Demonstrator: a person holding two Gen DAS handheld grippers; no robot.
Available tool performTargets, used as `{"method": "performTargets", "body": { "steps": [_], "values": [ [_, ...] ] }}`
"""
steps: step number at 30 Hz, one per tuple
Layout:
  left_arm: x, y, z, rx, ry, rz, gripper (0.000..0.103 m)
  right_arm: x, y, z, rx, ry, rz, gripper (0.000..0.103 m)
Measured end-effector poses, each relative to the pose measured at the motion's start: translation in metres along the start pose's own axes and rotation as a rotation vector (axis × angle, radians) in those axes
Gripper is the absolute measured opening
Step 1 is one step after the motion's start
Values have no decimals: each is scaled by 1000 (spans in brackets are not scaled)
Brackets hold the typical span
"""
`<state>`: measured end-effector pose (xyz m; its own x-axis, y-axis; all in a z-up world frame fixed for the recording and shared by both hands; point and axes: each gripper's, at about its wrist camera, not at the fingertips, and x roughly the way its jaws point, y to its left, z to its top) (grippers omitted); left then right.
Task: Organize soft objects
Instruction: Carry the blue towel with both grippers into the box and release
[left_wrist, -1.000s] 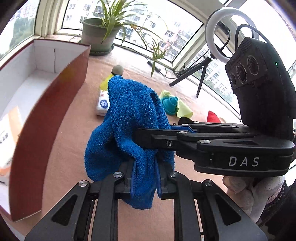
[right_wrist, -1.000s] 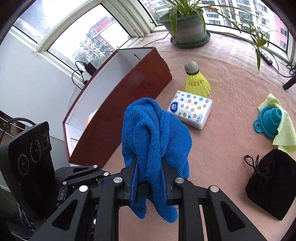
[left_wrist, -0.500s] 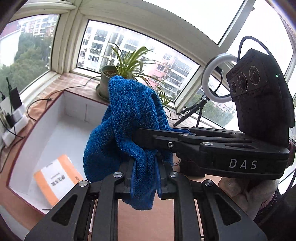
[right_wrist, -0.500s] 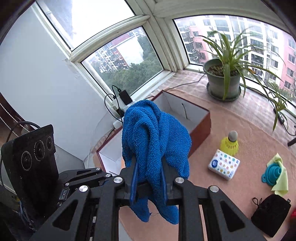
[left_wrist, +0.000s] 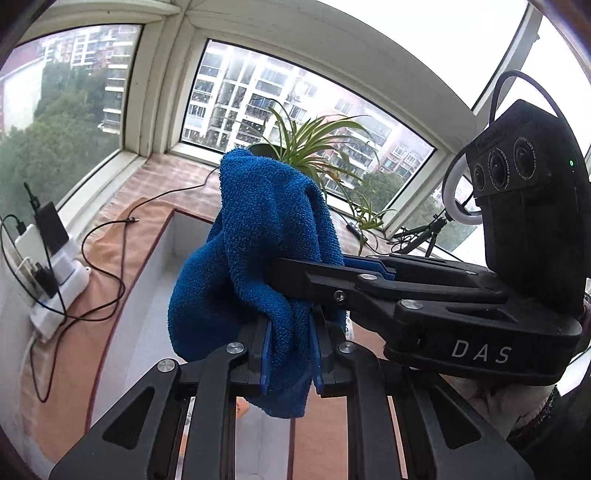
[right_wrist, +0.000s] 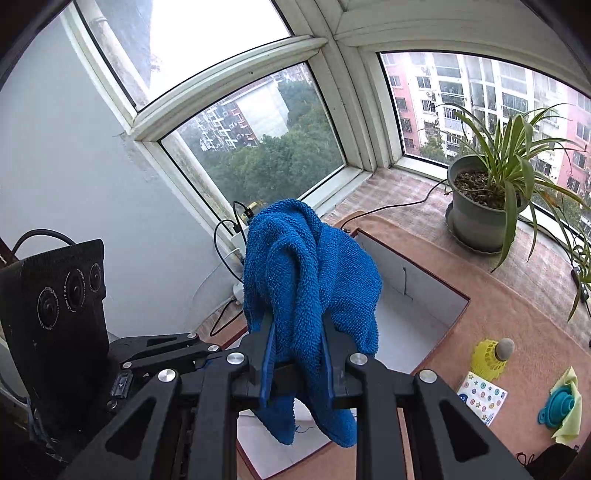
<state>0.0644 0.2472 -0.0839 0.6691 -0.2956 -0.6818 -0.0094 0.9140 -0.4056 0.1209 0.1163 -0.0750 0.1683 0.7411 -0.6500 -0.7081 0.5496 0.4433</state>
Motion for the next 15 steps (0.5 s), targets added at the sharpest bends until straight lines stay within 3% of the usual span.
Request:
{"method": "performTargets", "body": {
  "steps": [11, 15],
  "values": [
    [68, 45, 13, -60, 139, -6, 15, 72, -48, 14, 88, 82, -48, 19],
    [85, 49, 13, -51, 193, 36, 20, 89, -66, 17, 137, 122, -63, 24]
  ]
}}
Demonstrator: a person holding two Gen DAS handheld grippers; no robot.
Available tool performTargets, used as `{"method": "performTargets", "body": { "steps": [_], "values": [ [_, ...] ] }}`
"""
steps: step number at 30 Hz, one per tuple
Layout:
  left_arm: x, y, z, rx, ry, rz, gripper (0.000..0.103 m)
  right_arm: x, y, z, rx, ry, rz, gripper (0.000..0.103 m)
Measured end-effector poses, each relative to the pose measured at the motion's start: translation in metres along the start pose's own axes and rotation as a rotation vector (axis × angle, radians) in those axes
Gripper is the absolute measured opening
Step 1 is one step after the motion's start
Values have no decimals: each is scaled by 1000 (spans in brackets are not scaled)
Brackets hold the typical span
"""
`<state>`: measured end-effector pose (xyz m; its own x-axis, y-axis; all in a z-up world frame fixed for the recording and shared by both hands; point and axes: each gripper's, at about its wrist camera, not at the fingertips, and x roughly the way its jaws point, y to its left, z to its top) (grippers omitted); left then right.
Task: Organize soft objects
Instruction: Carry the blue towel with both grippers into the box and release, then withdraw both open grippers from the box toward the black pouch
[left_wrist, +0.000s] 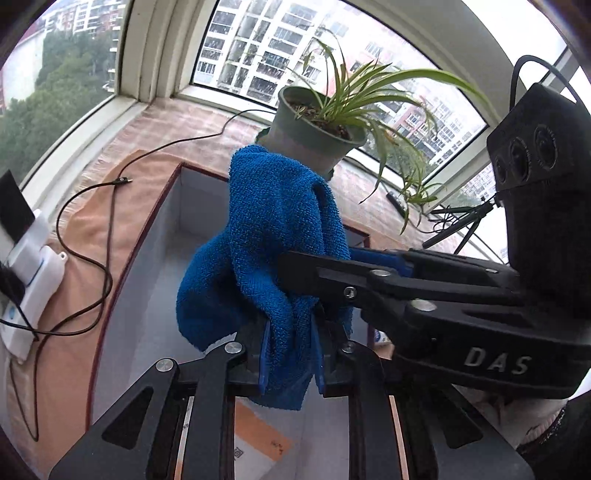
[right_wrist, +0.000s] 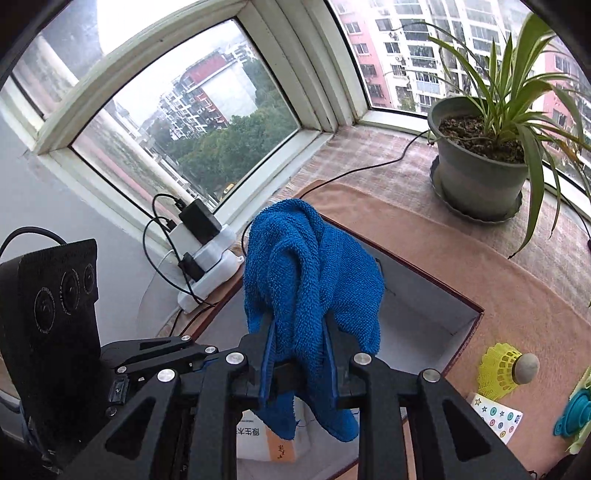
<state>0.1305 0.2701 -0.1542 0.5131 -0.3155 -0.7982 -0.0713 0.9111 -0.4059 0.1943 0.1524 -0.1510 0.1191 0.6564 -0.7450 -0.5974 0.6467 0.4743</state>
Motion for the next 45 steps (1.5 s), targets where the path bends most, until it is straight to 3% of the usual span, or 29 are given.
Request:
{"method": "performTargets", "body": {
  "steps": [2, 3, 4, 5, 14, 22, 33, 45],
  "values": [
    [7, 3, 0, -2, 30, 31, 37, -1, -4, 3, 12, -8, -5, 44],
    [9, 4, -1, -6, 32, 48, 54, -4, -5, 4, 13, -27, -10, 56],
    [10, 6, -1, -8, 31, 60, 66, -7, -6, 5, 11, -42, -15, 62],
    [11, 9, -1, -12, 32, 73, 68, -9, -6, 6, 9, -49, -22, 63],
    [-7, 15, -7, -33, -2, 127, 68, -31, -12, -5, 8, -84, -43, 64],
    [-42, -6, -28, -23, -89, 144, 68, -79, -33, -53, -7, -156, -68, 63],
    [-56, -79, -69, 10, -172, 118, 68, -156, -102, -153, 63, -232, -110, 63],
    [0, -175, -105, 62, -85, 12, 68, -241, -206, -235, 214, -232, -184, 63]
  ]
}}
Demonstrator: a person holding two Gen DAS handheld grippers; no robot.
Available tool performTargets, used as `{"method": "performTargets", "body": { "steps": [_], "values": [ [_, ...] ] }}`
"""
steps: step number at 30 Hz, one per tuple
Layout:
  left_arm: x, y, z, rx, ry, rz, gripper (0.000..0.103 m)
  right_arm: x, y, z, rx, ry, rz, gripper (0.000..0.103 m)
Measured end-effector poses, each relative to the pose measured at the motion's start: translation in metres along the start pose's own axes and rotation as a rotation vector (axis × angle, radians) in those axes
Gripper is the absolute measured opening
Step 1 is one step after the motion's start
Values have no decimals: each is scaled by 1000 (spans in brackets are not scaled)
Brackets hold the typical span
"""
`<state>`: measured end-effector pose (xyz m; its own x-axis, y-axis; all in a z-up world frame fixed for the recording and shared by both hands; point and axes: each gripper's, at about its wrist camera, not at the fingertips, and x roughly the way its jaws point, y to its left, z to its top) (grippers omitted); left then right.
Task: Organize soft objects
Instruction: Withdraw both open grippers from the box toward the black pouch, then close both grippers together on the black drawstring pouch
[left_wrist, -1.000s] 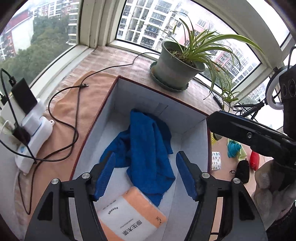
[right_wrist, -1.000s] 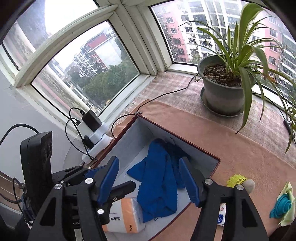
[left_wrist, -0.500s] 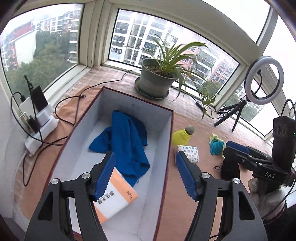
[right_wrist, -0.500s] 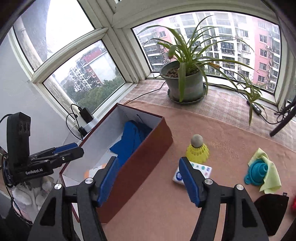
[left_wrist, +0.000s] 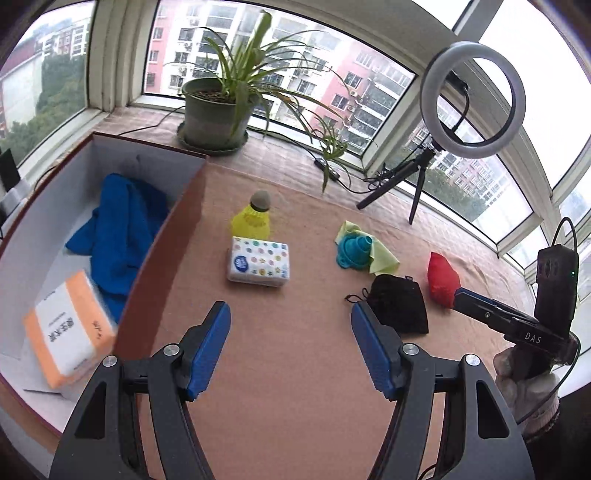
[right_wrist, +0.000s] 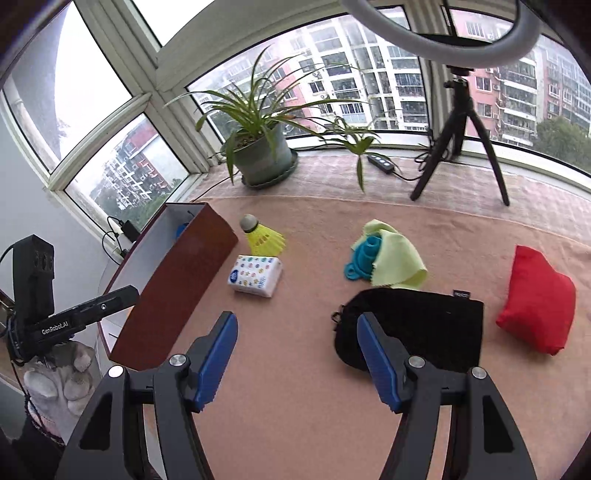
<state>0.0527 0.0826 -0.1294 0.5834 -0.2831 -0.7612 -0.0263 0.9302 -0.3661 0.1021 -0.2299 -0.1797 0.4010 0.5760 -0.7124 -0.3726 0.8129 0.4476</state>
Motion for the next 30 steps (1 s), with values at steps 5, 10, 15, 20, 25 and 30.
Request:
{"method": "performTargets", "body": {
  "steps": [5, 10, 15, 20, 25, 30],
  "values": [
    [25, -34, -12, 20, 47, -37, 68, -9, -56, -12, 80, 44, -30, 63],
    [50, -58, -20, 42, 98, -57, 68, -8, -99, -18, 146, 65, -33, 63],
    [78, -78, -21, 72, 141, -55, 68, 5, -133, -23, 216, 100, -8, 63],
    [107, -88, -19, 84, 177, -49, 68, 23, -152, -24, 256, 134, 14, 63],
    [132, -96, -16, 113, 212, -40, 68, 38, -161, -24, 268, 158, 20, 63],
    [149, -103, -14, 152, 232, -38, 68, 48, -168, -23, 284, 167, 24, 63]
  ]
}}
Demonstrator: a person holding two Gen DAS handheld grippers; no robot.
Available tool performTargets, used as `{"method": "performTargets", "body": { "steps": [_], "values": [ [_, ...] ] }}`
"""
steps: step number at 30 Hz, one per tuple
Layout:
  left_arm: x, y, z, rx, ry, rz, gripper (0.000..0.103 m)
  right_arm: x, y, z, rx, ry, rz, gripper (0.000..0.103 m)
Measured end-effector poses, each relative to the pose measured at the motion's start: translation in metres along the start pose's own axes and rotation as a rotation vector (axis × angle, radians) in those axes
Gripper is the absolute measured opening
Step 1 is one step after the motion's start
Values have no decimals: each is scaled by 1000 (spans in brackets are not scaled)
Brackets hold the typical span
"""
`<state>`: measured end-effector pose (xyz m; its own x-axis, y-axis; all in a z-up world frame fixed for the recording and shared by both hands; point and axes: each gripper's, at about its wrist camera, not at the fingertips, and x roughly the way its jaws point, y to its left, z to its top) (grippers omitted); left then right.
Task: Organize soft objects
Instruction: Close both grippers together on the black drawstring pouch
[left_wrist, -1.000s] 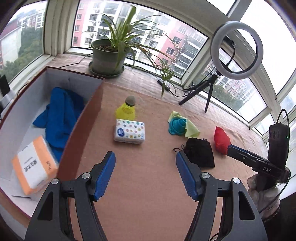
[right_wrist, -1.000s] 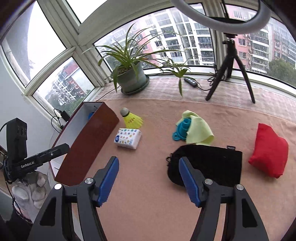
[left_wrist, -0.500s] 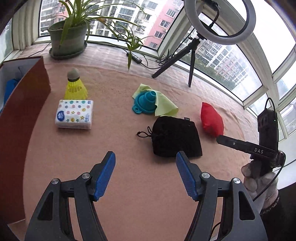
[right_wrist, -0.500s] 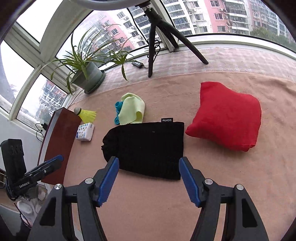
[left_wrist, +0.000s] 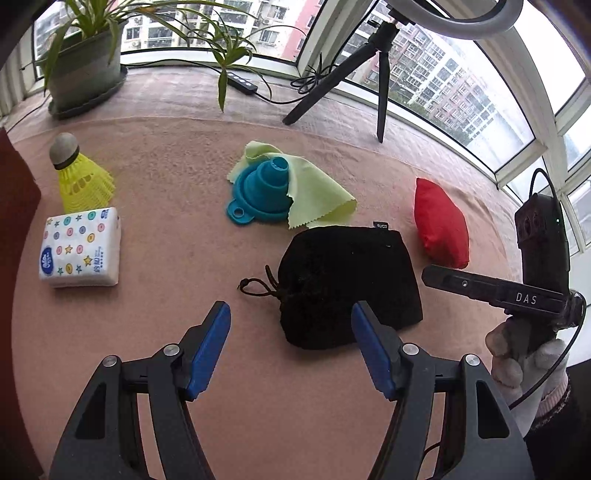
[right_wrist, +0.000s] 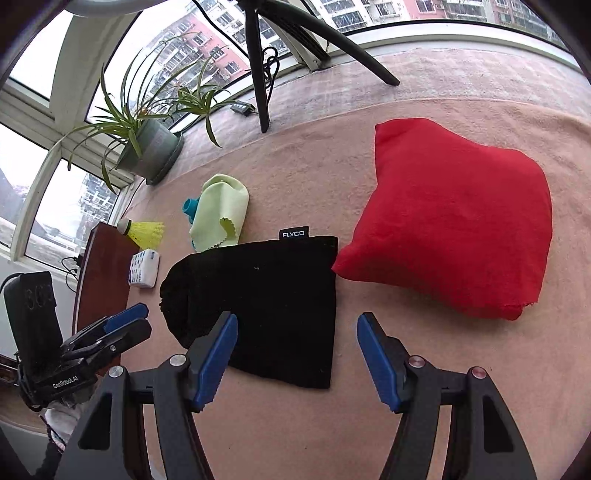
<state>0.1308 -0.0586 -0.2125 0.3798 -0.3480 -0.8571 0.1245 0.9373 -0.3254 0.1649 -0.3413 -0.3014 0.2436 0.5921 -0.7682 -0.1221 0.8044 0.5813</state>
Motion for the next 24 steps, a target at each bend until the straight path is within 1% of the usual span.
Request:
{"method": "performTargets", "body": {
  "steps": [6, 8, 12, 17, 19, 20, 21, 22, 24],
  "values": [
    [20, 1, 5, -7, 37, -1, 68, 6, -3, 4, 18, 14, 14, 63],
    [24, 0, 5, -3, 45, -4, 65, 9, -1, 4, 18, 22, 24, 63],
    [28, 0, 5, -2, 51, -4, 65, 17, 5, 4, 8, 40, 19, 63],
    [30, -3, 7, 14, 53, -3, 57, 22, 11, 2, -14, 48, 5, 63],
    [32, -5, 7, 25, 61, -8, 47, 24, 13, 3, -21, 52, 2, 63],
    [33, -6, 7, 31, 65, -11, 46, 24, 13, 3, -24, 52, 1, 63],
    [34, -8, 7, 37, 68, -12, 41, 24, 14, 3, -27, 53, -1, 62],
    [35, -9, 7, 41, 71, -13, 37, 25, 15, 3, -29, 55, -3, 58],
    [37, -10, 7, 39, 74, -16, 35, 26, 16, 3, -36, 56, -12, 53]
  ]
}}
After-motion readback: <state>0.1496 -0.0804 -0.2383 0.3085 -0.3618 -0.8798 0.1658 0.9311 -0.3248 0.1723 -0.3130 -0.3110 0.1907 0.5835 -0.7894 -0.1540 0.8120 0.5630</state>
